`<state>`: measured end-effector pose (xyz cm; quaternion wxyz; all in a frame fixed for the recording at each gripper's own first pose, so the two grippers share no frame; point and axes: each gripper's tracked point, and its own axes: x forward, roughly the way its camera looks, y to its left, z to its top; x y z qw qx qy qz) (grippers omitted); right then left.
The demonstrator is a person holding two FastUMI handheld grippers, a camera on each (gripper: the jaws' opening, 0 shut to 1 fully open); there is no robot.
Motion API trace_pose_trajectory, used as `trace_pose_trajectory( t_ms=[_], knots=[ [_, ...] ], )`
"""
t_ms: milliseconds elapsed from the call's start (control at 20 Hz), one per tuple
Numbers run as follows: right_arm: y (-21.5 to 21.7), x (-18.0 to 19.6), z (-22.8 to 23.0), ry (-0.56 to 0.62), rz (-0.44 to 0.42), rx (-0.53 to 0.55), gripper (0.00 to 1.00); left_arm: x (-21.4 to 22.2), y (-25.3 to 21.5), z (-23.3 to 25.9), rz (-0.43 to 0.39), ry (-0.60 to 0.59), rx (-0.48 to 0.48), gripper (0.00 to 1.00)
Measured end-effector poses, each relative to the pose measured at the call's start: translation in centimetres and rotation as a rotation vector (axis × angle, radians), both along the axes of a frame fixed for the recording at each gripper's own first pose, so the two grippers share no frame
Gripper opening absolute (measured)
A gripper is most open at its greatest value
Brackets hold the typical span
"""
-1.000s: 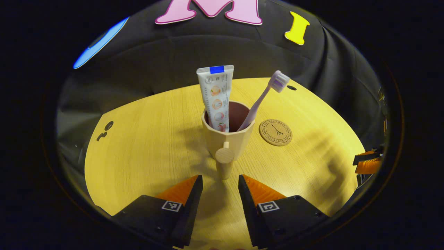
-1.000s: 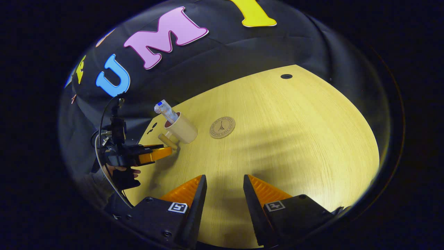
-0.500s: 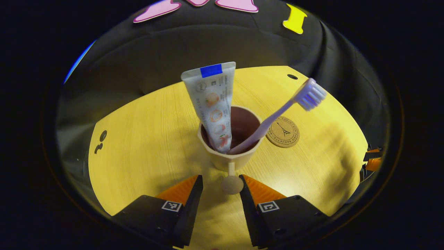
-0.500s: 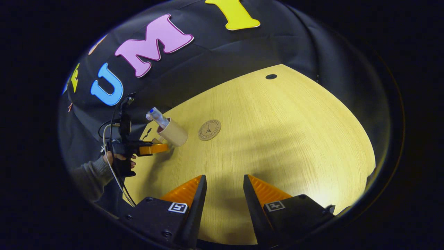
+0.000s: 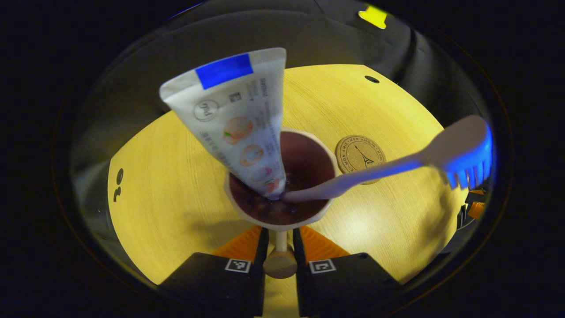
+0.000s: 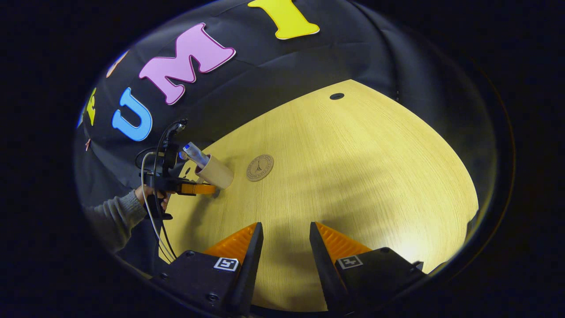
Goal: Put the toothbrush and toothpaste on the desktop into the cup, then pick up the cup and place it on the coaster on the desktop.
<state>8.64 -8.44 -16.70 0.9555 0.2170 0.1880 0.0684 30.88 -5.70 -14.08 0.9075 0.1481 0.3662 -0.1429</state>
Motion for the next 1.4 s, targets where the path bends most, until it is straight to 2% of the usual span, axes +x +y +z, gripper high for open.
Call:
trace_pose_trajectory(
  t_ms=[50,100,150,250,300,500,600,700,750,800,950,1000,1050,1300,1350,1400],
  knots=[
    [0.0,-0.1,-0.2,0.006,-0.002,0.006,0.65,-0.1,-0.2,0.0,-0.009,0.006,-0.002,0.33],
    [-0.1,-0.1,-0.5,0.01,-0.006,0.013,0.65,0.0,-0.2,0.0,-0.019,0.005,-0.01,0.36],
    [-0.1,0.0,-0.6,0.015,-0.008,0.016,0.65,0.0,-0.3,0.0,-0.022,-0.001,-0.019,0.31],
    [-0.2,-0.1,-0.6,0.015,-0.012,0.016,0.65,0.0,-0.3,0.0,-0.019,-0.011,-0.035,0.34],
    [-0.2,0.0,-0.5,0.013,-0.013,0.014,0.65,0.0,-0.3,0.1,-0.014,-0.02,-0.043,0.29],
    [0.0,0.1,-0.7,0.015,-0.012,0.013,0.65,-0.1,-0.6,1.0,-0.009,-0.073,-0.052,0.28],
    [0.2,0.0,-0.5,0.012,-0.009,0.013,0.65,-0.4,-1.2,2.3,-0.038,-0.1,-0.033,0.27],
    [0.3,0.0,-0.5,0.01,-0.009,0.014,0.65,-0.9,-2.6,2.9,-0.073,-0.107,-0.028,0.27],
    [0.2,0.0,-0.5,0.009,-0.011,0.015,0.65,-1.2,-3.7,2.9,-0.093,-0.102,-0.03,0.23],
    [0.1,-0.1,-0.4,0.008,-0.013,0.016,0.65,-1.3,-4.8,2.8,-0.114,-0.096,-0.032,0.27],
    [-0.5,-0.3,-0.4,0.003,-0.025,0.021,0.65,-1.2,-7.7,2.4,-0.158,-0.088,-0.024,0.27],
    [-0.7,-0.4,-0.4,0.001,-0.03,0.023,0.65,-1.1,-8.5,2.3,-0.167,-0.086,-0.022,0.31],
    [-1.0,-0.5,-0.4,0.001,-0.036,0.024,0.65,-0.9,-9.3,2.2,-0.175,-0.085,-0.016,0.27],
    [-2.7,-1.1,-0.4,-0.001,-0.07,0.051,0.65,0.0,-12.4,2.1,-0.213,-0.08,0.013,0.27],
    [-3.1,-1.2,-0.5,-0.002,-0.077,0.053,0.65,0.2,-12.8,2.1,-0.215,-0.077,0.021,0.31],
    [-3.4,-1.2,-0.5,0.0,-0.081,0.055,0.65,0.5,-13.2,2.0,-0.217,-0.073,0.028,0.28]
  ],
)
